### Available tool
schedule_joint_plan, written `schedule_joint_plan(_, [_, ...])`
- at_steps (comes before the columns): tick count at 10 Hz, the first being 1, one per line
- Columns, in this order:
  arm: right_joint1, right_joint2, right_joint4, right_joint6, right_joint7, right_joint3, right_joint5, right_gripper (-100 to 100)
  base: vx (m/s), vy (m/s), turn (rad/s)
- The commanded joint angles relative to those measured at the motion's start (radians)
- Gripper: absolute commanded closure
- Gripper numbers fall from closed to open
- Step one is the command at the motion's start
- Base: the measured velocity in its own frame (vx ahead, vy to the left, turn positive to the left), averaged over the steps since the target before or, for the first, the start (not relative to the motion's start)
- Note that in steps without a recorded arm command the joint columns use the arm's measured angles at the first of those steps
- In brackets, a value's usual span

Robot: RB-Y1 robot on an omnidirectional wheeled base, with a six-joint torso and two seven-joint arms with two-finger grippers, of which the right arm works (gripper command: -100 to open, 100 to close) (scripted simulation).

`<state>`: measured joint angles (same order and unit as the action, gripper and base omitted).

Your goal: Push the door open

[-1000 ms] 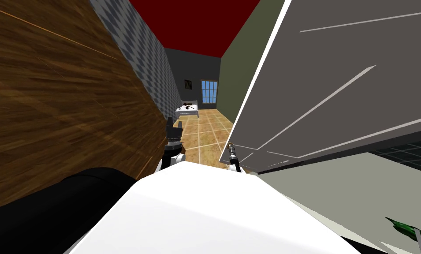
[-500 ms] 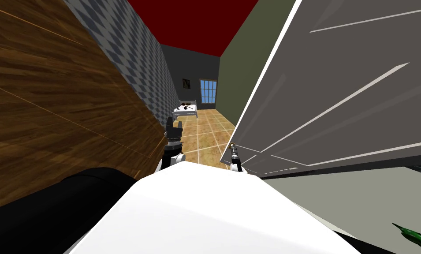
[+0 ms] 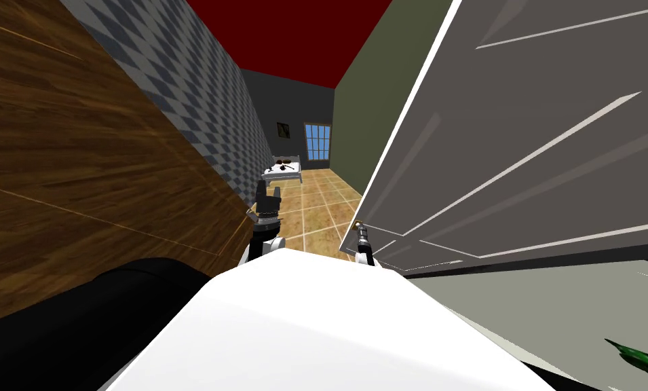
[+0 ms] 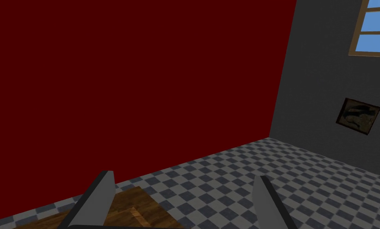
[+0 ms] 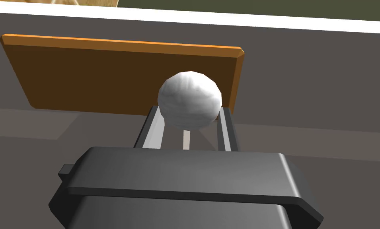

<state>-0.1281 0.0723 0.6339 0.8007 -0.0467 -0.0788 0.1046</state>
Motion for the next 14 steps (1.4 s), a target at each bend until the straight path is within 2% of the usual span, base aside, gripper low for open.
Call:
schedule_joint_plan(1, [-0.013,0.025,-0.009,0.009,0.004,-0.028,0.015,100,0.190,0.058,-0.051])
schedule_joint_plan(2, [-0.013,0.025,-0.009,0.009,0.004,-0.028,0.015,100,0.122,0.041,-0.060])
schedule_joint_plan(3, [-0.014,0.027,-0.011,0.008,-0.001,-0.046,0.025,100,0.150,0.037,-0.097])
schedule_joint_plan(4, [0.002,0.017,0.026,-0.012,-0.001,-0.035,0.021,-100,-0.012,0.091,-0.066])
schedule_joint_plan(10, [0.005,-0.006,0.034,-0.021,0.000,-0.039,0.030,-100,-0.193,0.100,-0.040])
schedule_joint_plan(11, [0.005,-0.003,0.033,-0.019,0.000,-0.039,0.029,-100,-0.064,0.057,-0.015])
schedule_joint_plan(14, [0.011,0.003,0.030,-0.006,-0.002,-0.044,0.032,-100,0.183,-0.030,0.030])
